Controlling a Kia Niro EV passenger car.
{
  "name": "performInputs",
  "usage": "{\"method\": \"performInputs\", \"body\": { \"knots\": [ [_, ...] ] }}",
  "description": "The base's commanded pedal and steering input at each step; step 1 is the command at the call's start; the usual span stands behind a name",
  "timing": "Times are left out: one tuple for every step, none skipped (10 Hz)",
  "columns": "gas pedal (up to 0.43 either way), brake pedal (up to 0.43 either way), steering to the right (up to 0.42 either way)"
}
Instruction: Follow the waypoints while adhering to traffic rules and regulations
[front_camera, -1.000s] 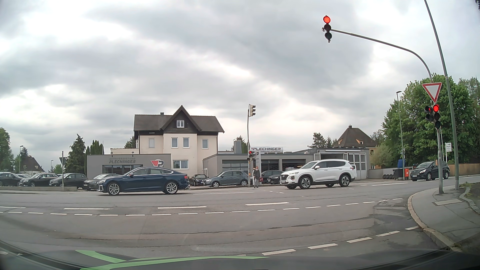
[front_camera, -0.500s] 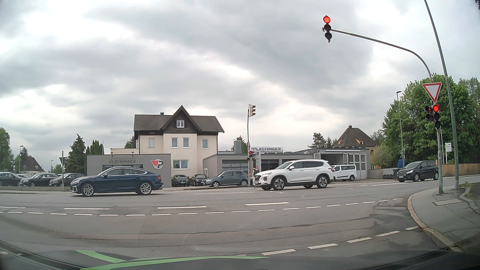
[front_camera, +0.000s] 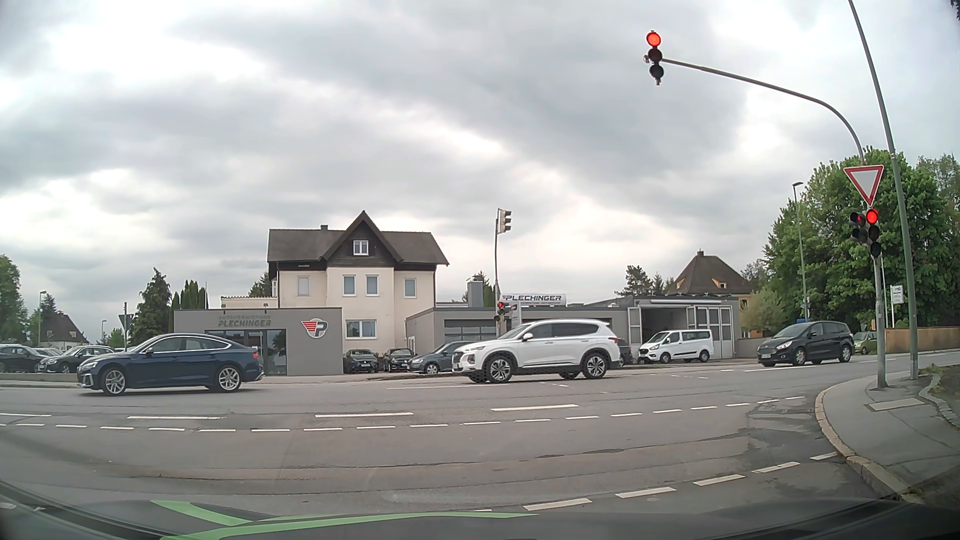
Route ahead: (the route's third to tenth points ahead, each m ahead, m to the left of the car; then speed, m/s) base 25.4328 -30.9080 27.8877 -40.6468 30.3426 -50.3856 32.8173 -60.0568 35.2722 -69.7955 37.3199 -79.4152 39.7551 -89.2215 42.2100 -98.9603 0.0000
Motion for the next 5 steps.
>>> {"method": "performInputs", "body": {
  "knots": [
    [0.000, 0.287, 0.101],
    [0.000, 0.287, 0.101],
    [0.000, 0.287, 0.101],
    [0.000, 0.287, 0.101],
    [0.000, 0.287, 0.101]
  ]
}}
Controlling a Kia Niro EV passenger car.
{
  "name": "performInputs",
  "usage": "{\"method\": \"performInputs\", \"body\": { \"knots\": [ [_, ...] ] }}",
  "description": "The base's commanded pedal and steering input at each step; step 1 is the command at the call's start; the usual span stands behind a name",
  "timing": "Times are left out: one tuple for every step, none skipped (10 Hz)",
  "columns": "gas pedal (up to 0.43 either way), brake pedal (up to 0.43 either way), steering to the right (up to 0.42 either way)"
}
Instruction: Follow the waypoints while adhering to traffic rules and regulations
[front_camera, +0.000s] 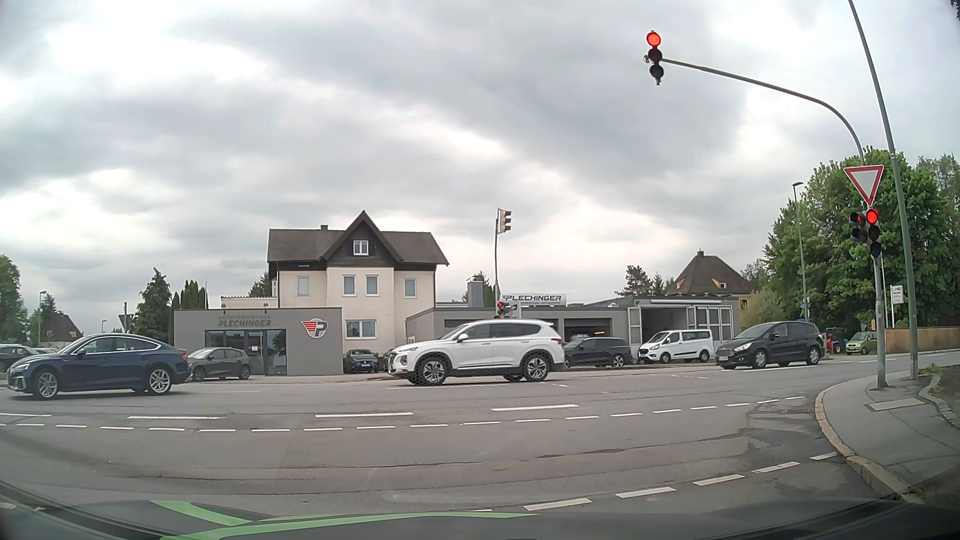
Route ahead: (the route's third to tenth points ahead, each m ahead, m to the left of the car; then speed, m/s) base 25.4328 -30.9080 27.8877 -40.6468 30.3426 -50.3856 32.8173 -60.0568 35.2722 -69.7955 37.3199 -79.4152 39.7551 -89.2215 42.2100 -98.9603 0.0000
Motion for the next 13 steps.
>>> {"method": "performInputs", "body": {
  "knots": [
    [0.000, 0.287, 0.101],
    [0.000, 0.287, 0.101],
    [0.000, 0.287, 0.101],
    [0.000, 0.287, 0.101],
    [0.000, 0.280, 0.100],
    [0.000, 0.287, 0.101],
    [0.000, 0.287, 0.101],
    [0.000, 0.287, 0.101],
    [0.000, 0.287, 0.101],
    [0.000, 0.287, 0.101],
    [0.000, 0.287, 0.101],
    [0.000, 0.287, 0.101],
    [0.000, 0.287, 0.101]
  ]
}}
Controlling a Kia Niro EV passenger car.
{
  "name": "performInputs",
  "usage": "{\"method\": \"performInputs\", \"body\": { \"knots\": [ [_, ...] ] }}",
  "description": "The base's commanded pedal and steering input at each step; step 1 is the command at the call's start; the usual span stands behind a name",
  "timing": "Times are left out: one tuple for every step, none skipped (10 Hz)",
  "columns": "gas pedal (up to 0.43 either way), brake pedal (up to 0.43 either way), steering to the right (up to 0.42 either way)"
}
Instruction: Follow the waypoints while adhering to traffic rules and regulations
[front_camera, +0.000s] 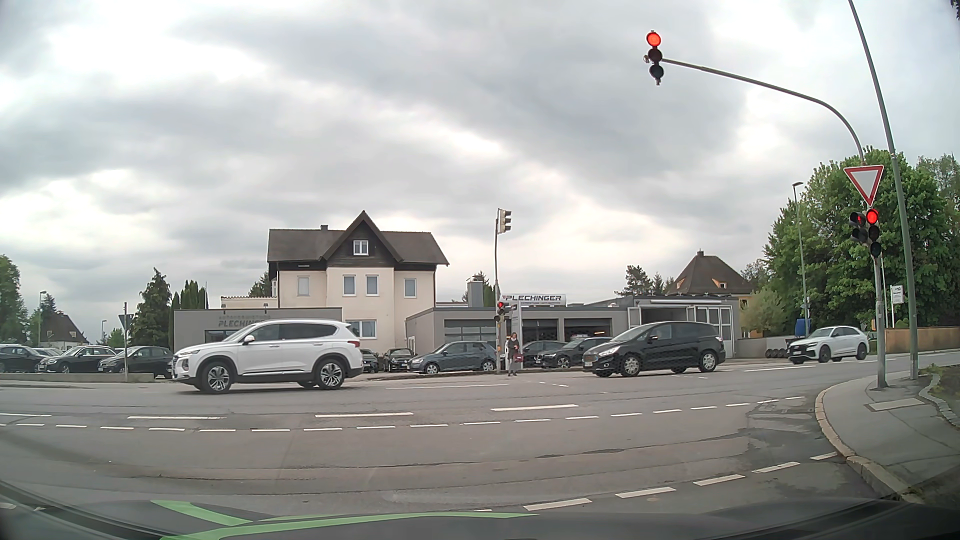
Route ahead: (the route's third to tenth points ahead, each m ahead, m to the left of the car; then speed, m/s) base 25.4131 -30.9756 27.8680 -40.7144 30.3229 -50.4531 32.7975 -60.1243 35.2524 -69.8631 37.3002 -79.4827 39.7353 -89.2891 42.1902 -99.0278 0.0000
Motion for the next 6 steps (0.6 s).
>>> {"method": "performInputs", "body": {
  "knots": [
    [0.000, 0.287, 0.101],
    [0.000, 0.287, 0.101],
    [0.000, 0.287, 0.101],
    [0.000, 0.287, 0.101],
    [0.000, 0.287, 0.101],
    [0.000, 0.287, 0.101]
  ]
}}
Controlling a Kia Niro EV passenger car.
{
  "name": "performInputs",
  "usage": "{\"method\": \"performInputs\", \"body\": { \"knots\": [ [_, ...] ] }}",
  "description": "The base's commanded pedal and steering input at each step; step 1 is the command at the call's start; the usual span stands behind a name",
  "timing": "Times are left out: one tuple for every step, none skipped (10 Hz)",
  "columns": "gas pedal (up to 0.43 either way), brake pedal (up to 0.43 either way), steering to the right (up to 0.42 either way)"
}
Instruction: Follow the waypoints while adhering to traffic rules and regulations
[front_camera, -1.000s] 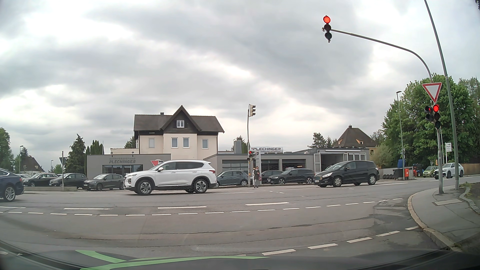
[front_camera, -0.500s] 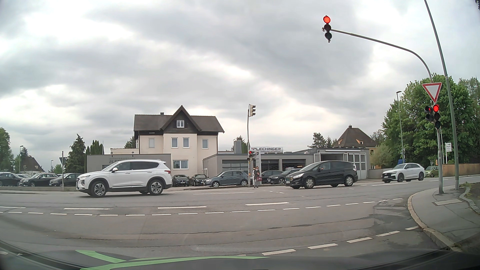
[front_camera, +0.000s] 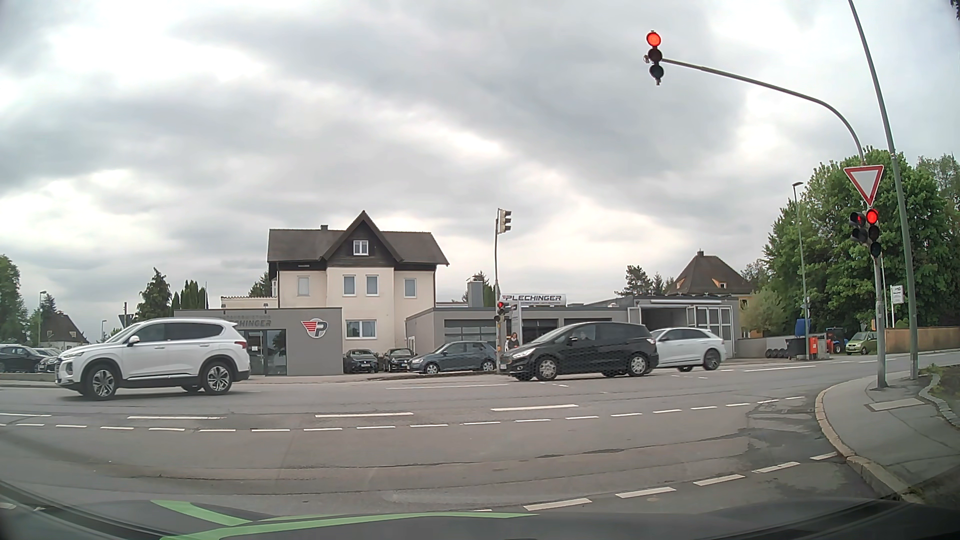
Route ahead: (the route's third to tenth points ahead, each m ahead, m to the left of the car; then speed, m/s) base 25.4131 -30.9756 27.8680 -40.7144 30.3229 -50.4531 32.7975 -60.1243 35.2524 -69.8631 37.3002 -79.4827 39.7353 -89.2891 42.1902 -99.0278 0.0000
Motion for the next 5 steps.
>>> {"method": "performInputs", "body": {
  "knots": [
    [0.000, 0.287, 0.101],
    [0.000, 0.287, 0.101],
    [0.000, 0.287, 0.101],
    [0.000, 0.287, 0.101],
    [0.000, 0.287, 0.101]
  ]
}}
